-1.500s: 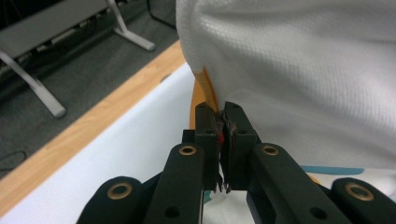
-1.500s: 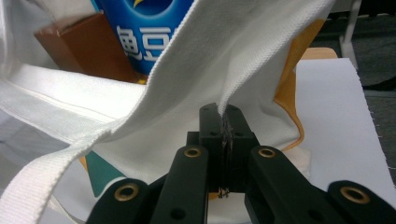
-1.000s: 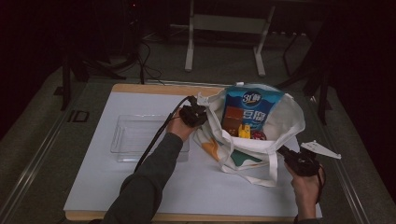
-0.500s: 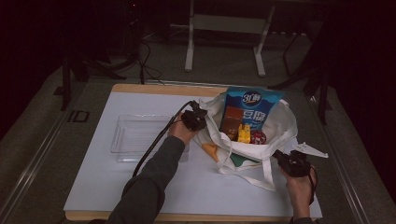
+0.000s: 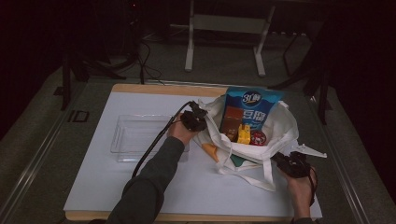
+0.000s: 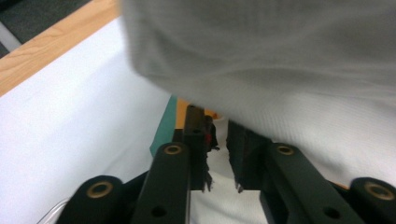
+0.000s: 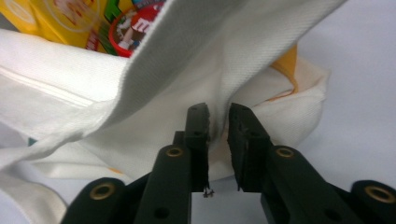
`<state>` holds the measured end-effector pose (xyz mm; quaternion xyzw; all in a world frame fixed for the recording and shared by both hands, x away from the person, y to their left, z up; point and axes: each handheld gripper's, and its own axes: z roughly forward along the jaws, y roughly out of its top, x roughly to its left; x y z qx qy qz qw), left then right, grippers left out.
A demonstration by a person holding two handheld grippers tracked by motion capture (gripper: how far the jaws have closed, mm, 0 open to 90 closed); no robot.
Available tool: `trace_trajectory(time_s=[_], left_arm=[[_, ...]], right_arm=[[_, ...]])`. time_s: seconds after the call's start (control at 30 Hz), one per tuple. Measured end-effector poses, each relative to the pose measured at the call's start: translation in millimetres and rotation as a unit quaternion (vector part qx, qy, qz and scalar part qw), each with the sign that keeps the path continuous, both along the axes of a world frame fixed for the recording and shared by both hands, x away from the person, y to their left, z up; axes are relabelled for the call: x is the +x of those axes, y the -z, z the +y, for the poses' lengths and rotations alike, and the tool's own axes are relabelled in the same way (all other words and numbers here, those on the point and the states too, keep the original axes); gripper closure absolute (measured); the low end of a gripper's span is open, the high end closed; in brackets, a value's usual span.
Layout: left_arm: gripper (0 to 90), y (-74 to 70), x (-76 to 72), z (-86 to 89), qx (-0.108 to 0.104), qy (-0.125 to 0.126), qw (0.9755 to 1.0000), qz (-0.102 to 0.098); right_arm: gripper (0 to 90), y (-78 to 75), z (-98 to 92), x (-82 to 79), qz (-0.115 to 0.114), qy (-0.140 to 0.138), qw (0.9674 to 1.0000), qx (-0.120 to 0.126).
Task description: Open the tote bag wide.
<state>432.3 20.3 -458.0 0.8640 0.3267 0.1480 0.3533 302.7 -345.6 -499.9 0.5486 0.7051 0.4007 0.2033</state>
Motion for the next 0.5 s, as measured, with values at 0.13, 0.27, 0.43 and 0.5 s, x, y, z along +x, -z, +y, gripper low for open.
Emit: trace_trajectory(time_s=[0.13,0.27,0.43,0.5], left_arm=[[69.3,-6.9,-4.1,9.0,-0.006,0.003,1.0,-0.005],[66.8,-16.4,-12.0,20.1,-0.017,0.004,0.9997,-0.016],[64.0,-29.5,-22.3,32.4,-0.025,0.004,0.999,-0.037],[63.0,-36.9,-26.2,38.1,-0.034,0.006,0.9984,-0.044]], right_arm=[[66.6,-11.1,-4.7,-4.4,-0.016,0.0,0.9998,0.015],[63.9,-18.1,-7.8,-6.5,-0.029,0.006,0.9994,0.021],[62.8,-19.7,-14.3,-5.5,-0.039,0.021,0.9982,0.041],[62.9,-19.1,-16.6,-5.0,-0.04,0.027,0.9978,0.046]])
